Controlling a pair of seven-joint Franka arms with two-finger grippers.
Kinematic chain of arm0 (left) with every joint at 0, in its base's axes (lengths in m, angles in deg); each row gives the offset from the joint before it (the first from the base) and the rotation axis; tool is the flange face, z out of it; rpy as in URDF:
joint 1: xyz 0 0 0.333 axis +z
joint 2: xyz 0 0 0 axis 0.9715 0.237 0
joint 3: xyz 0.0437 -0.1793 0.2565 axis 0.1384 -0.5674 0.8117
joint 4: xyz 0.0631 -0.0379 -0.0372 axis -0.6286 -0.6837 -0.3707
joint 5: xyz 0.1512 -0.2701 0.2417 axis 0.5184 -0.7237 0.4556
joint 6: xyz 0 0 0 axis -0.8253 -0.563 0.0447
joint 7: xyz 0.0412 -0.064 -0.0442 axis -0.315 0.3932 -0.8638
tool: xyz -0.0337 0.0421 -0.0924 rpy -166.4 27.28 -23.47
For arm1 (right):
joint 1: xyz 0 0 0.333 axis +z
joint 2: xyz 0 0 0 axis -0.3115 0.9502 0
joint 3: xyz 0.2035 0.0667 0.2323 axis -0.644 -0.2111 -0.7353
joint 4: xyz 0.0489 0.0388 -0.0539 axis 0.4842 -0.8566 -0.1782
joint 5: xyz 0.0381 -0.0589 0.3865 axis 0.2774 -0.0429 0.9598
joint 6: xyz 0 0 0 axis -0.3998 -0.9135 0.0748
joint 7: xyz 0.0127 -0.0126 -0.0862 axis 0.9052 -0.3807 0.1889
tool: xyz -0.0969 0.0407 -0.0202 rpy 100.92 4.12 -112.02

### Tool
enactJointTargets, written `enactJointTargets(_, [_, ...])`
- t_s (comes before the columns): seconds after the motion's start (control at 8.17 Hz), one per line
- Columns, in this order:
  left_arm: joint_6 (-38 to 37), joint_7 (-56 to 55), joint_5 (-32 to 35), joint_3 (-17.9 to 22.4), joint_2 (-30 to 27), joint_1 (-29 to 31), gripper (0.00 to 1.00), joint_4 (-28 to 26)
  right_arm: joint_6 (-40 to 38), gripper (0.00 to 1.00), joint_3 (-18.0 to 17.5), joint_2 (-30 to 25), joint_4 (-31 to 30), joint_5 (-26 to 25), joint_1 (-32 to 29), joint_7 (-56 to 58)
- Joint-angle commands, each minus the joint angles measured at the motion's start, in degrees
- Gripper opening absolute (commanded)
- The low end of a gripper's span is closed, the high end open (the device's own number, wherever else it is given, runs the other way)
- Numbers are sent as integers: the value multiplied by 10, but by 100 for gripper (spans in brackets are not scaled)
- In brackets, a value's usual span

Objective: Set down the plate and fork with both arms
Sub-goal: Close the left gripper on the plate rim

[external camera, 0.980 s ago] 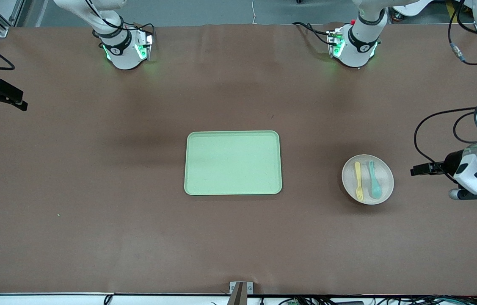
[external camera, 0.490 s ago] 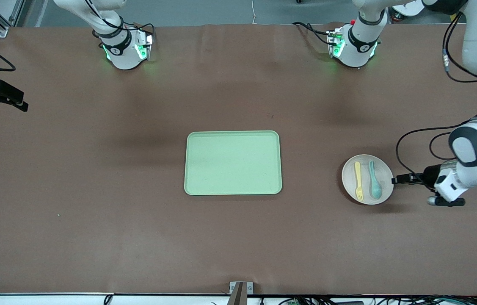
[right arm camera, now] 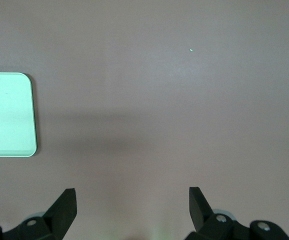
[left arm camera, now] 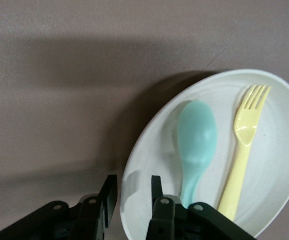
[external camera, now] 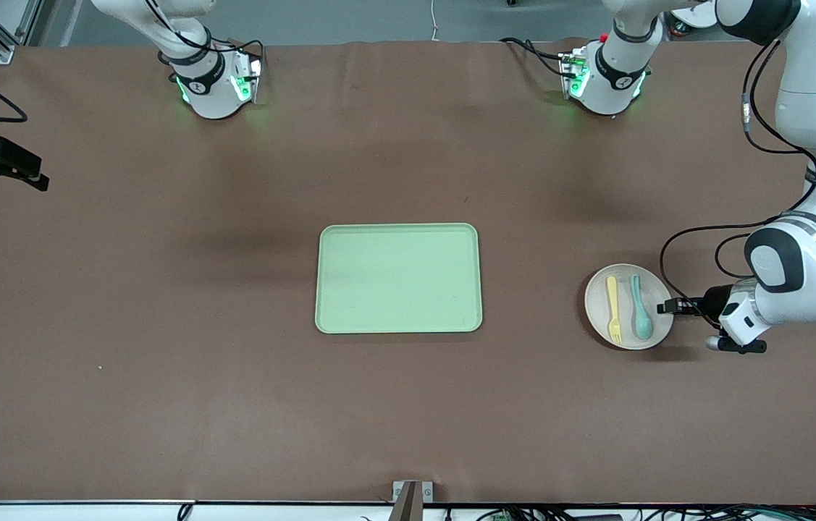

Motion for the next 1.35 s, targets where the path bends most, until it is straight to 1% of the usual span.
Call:
enactJointTargets(0.0, [9, 35, -10, -1, -4, 8, 13, -8, -2, 99, 1, 1, 3, -2, 8, -10])
enactJointTargets(0.12, [9, 40, -10, -1, -4, 9, 4, -8, -1, 99, 1, 1, 3, -2, 8, -10])
enactJointTargets(0.24, [9, 40, -10, -1, -4, 8, 0, -7, -1, 99, 1, 1, 3, -2, 8, -10])
enactJointTargets(0.49, [2, 40, -2, -2, -12, 0, 0, 7, -2, 99, 1, 1, 3, -2, 8, -10])
enactJointTargets(0.73, [-12, 38, -1, -2, -37, -28, 0, 37, -2, 99, 1, 2, 3, -2, 7, -10])
enactJointTargets(0.86, [-40, 30, -2, -4, -48, -45, 0, 59, -2, 99, 1, 3, 3, -2, 6, -10])
enactJointTargets(0.98, [-61, -4, -3, -10, -58, -65, 0, 69, -1, 99, 1, 6, 2, -2, 7, -9])
enactJointTargets(1.22, [-54, -132, -8, -76, -65, -91, 0, 70, -1, 99, 1, 7, 2, -2, 7, -10])
